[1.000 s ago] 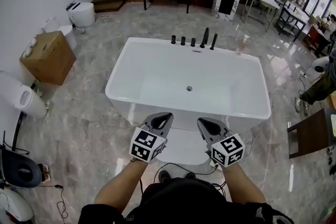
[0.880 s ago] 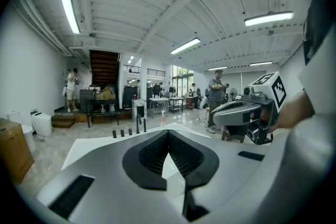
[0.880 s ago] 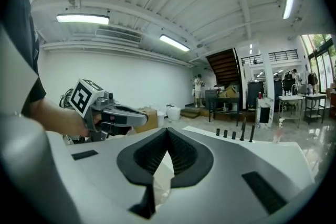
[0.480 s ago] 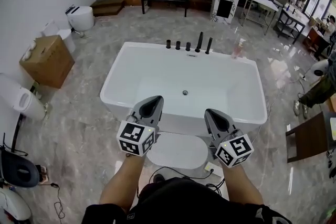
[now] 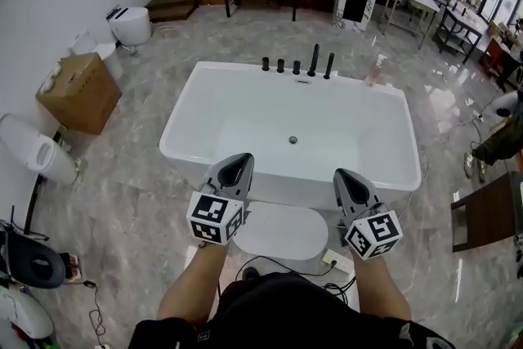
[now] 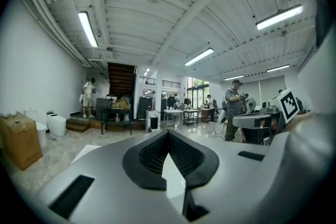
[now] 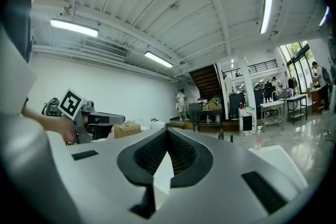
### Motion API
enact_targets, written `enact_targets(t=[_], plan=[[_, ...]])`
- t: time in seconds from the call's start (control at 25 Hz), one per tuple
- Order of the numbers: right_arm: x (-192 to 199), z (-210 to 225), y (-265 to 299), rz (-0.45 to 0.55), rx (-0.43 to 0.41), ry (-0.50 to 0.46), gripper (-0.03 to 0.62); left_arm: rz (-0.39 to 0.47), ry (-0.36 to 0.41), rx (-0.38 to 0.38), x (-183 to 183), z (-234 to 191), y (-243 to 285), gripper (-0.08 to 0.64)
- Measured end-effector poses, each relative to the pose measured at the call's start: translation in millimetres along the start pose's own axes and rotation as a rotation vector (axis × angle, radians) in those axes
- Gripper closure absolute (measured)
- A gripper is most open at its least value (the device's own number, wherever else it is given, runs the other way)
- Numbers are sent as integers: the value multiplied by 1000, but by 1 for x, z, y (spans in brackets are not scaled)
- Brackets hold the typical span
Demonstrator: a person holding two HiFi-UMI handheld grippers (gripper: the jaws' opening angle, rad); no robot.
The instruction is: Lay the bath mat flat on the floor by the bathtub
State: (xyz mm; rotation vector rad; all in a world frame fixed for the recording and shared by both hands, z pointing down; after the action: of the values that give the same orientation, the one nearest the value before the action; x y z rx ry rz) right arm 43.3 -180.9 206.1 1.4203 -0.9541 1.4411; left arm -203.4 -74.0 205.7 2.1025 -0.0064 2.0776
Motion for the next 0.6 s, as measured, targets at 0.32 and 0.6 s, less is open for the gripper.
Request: enact_targets(t=[0.32, 0.6], plan=[[6, 0, -9, -10, 8, 8, 580, -27, 9, 8, 5, 9, -6, 551], [14, -3, -17, -24, 16, 30, 580, -50, 0, 7, 12, 11, -12, 550]])
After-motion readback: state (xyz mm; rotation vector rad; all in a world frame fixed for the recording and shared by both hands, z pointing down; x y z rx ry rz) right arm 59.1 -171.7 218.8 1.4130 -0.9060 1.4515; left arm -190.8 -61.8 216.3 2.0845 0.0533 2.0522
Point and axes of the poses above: the fingertips, and each gripper's own axes: y forward along the fingers, z to its right, x out of its underside, the point moved 7 cm from there along -y, backward along the fingers, and after that the axes turned 8 degrees about -x, right-handed, at the moved point
